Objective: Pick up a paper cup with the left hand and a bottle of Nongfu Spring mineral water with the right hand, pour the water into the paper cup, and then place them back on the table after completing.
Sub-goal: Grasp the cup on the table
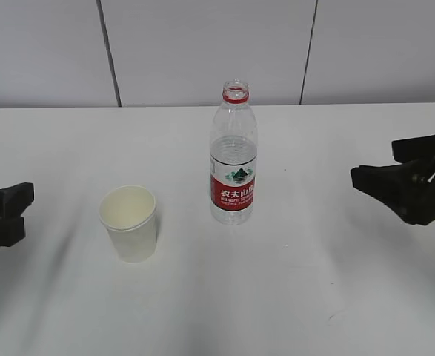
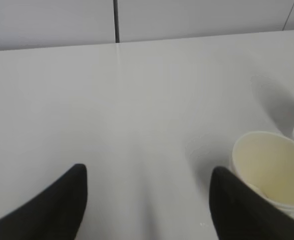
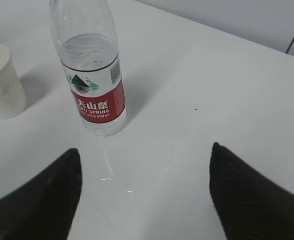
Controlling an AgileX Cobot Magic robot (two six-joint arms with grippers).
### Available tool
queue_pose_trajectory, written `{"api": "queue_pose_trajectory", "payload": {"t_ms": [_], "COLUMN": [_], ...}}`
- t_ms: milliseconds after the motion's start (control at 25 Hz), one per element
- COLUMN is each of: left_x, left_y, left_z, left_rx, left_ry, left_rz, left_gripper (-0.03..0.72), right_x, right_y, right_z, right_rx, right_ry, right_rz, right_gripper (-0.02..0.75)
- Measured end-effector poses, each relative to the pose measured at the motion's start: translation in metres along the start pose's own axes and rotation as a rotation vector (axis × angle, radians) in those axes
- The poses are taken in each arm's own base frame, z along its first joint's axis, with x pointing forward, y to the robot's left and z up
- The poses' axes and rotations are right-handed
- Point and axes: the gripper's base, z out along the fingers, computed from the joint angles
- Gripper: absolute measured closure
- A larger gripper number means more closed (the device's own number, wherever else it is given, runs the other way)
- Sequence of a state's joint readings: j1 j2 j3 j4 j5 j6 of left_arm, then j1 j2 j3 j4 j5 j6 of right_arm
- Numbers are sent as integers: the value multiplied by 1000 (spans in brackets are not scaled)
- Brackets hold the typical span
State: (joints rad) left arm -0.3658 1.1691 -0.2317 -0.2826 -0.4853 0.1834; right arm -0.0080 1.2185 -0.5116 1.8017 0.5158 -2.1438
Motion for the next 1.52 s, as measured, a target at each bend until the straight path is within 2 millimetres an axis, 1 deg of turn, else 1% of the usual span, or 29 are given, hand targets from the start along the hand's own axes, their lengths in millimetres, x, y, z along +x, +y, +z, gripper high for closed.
{"api": "queue_pose_trajectory", "payload": {"t_ms": [80,280,520,640,800,1040,1240,1520], "left_x": [7,18,36,40,39,39,29,26], "left_y": [-2,-10,-13,-16,-20,-22,-24,-23], "left_z": [3,10,25,27,27,26,17,10], "left_rx": [21,112,128,158,203,226,260,253], "left_ry": [24,-10,54,68,47,38,19,39], "left_rz": [4,42,48,78,119,133,128,138], "left_gripper": [214,214,214,214,214,214,217,229], "right_x": [0,-1,-1,-2,-2,-2,-2,-2], "right_y": [0,3,3,3,3,3,3,3], "right_z": [1,2,2,2,2,2,2,2], "right_rx": [-9,-37,-39,-38,-38,-40,-40,-40], "right_ry": [-1,-17,-19,-20,-20,-22,-22,-22], "right_rz": [0,-9,-29,-35,-46,-52,-55,-55], "right_gripper": [151,151,151,151,151,151,151,151]}}
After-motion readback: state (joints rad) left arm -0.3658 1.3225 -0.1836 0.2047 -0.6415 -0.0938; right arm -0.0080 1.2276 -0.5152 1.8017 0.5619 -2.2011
